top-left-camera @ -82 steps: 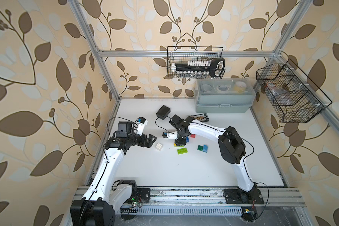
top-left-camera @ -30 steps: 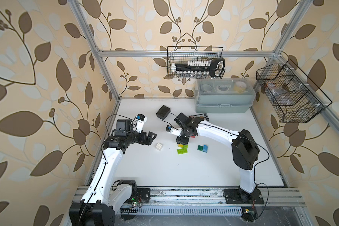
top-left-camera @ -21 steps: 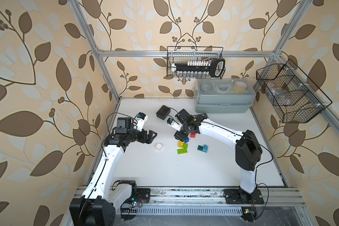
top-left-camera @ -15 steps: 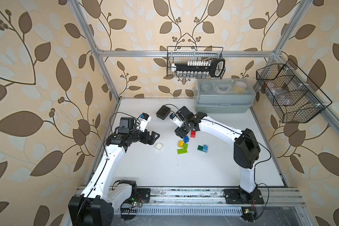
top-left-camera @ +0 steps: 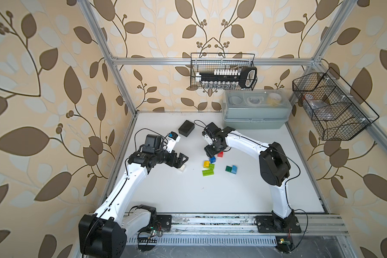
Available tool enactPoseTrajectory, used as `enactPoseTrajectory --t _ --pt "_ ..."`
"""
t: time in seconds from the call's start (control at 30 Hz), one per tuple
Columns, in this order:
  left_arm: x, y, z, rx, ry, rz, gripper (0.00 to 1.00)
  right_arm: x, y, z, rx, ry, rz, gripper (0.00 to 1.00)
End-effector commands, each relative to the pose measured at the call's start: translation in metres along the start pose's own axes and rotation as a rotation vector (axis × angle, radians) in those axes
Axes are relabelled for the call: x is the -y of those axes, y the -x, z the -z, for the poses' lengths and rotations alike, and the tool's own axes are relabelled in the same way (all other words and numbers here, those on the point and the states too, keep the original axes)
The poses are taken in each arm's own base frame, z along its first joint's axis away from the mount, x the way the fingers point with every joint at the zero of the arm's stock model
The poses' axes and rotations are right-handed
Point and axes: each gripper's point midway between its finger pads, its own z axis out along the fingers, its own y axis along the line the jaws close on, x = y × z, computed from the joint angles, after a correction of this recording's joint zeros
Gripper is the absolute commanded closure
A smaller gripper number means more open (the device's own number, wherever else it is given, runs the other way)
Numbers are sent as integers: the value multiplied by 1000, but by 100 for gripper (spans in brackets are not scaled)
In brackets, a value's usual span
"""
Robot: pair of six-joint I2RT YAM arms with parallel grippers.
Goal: Assemble a fork with lego
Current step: Pick up the lego brick from the center of the board.
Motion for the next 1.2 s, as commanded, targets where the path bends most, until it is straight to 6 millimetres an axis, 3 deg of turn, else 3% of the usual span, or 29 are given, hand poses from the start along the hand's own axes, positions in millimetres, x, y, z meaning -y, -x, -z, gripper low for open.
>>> enactPoseTrajectory --t 0.0,0.4,0.8,1.03,1.17 --pt "-1 1 -4 11 9 -8 1 -3 -7 -9 -41 12 -52 33" --pt "-2 1 -7 8 5 -11 1 -2 -27 -25 -140 1 -80 38" --pt "-2 -3 -7 2 8 -12 1 0 -37 -24 -177 -15 -103 50" --pt "-2 -4 -5 2 17 -14 1 -2 -35 -23 -181 -4 -107 59" --pt "-2 -3 -4 7 19 -17 1 -3 -33 -18 -171 9 -107 72"
